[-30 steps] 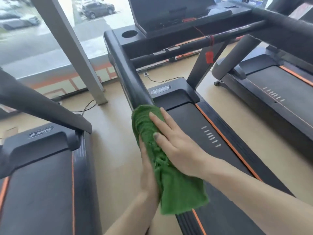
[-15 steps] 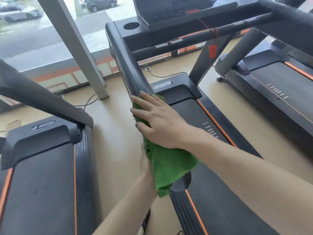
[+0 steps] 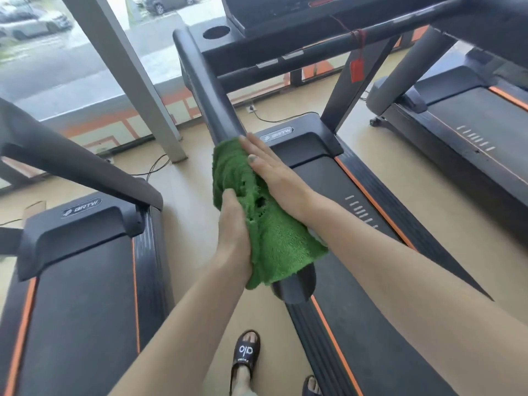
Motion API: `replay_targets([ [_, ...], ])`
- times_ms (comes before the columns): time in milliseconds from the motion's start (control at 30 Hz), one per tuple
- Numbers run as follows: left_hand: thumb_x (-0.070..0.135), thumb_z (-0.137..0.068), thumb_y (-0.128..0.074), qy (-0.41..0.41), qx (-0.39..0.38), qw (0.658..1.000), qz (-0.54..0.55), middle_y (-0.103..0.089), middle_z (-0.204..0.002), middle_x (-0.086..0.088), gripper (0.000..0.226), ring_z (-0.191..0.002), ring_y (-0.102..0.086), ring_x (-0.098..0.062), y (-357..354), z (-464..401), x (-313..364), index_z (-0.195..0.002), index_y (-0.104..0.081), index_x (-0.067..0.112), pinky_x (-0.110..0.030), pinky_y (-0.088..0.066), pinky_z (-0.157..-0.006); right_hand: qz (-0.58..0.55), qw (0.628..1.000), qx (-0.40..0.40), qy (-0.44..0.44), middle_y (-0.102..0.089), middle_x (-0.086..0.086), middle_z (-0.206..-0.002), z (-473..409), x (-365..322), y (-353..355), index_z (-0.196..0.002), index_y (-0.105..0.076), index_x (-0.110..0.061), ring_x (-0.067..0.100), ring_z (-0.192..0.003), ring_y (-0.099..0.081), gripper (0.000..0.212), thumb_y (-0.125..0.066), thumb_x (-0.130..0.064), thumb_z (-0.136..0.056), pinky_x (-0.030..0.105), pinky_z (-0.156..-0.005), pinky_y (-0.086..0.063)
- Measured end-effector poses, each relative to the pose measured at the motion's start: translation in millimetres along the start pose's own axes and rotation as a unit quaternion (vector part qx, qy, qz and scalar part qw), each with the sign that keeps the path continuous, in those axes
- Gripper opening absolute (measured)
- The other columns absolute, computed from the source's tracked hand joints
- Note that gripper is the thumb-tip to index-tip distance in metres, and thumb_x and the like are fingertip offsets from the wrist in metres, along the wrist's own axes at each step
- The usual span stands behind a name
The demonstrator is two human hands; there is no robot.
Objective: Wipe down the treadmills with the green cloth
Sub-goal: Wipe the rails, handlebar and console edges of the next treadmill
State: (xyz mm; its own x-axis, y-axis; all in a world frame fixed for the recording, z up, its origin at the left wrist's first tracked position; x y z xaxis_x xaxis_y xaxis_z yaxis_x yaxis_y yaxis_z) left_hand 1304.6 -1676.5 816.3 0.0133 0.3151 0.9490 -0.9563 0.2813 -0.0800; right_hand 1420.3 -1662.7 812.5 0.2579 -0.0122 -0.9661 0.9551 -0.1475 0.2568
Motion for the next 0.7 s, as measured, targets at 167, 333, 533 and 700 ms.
replay_targets([
  [167,0.045,-0.101,-0.033,-0.179,0.0,0.953,-0.245,-0.013,-0.168,0.009,0.07,-0.152,-0.009,0.0,1.4,39.8,-15.3,-0.162,-0.006,0.025,-0.029,-0.009,-0.126,-0.197,0.962,0.054,-0.18,-0.052,-0.018,-0.137,77.2,36.1,-6.5,-0.143,-0.046,-0.028,-0.007,-0.128,-0.049,0.043,-0.029,-0.045,-0.107,0.008,-0.098,-0.036],
  [333,0.032,-0.106,-0.042,-0.218,-0.032,0.877,-0.428,0.008,-0.169,0.005,0.07,-0.151,0.014,-0.002,2.2,0.9,6.3,-0.162,-0.004,0.019,-0.011,0.013,-0.114,-0.35,0.893,0.027,-0.281,-0.067,0.007,-0.13,99.7,56.7,-21.1,-0.135,-0.062,-0.021,0.027,-0.124,-0.061,0.059,-0.04,-0.062,-0.099,0.043,-0.107,-0.045],
  [533,0.031,-0.098,-0.046,-0.243,-0.024,0.799,-0.549,-0.016,-0.168,0.005,0.058,-0.154,0.001,-0.013,-15.5,-58.6,46.4,-0.154,-0.038,0.019,-0.029,0.002,-0.123,-0.286,0.938,0.086,-0.176,-0.07,-0.004,-0.104,83.3,56.7,4.7,-0.089,-0.066,-0.03,0.003,-0.083,-0.064,0.022,-0.051,-0.039,-0.103,0.023,-0.087,-0.049],
  [700,0.038,-0.101,-0.033,-0.27,-0.054,0.88,-0.387,-0.003,-0.166,0.023,0.062,-0.15,0.009,0.008,7.0,6.9,2.4,-0.161,-0.02,0.027,-0.011,0.007,-0.117,-0.291,0.922,0.09,-0.24,-0.076,-0.004,-0.106,119.9,35.8,-18.5,-0.099,-0.073,-0.025,0.004,-0.084,-0.071,0.035,-0.045,-0.046,-0.103,0.02,-0.079,-0.054],
])
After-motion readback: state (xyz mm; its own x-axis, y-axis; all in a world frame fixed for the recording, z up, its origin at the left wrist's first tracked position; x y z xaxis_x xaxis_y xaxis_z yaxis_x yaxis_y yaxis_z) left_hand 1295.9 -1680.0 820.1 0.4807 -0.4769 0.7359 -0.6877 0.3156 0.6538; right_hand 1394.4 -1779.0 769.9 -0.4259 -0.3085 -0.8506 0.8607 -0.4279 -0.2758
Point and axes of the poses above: each hand's wrist, its own z-axis away from the middle knuckle, its own y-axis out of the back of the hand, x = y × z, the point moved 1 cm from there along -z, towards the middle knuckle
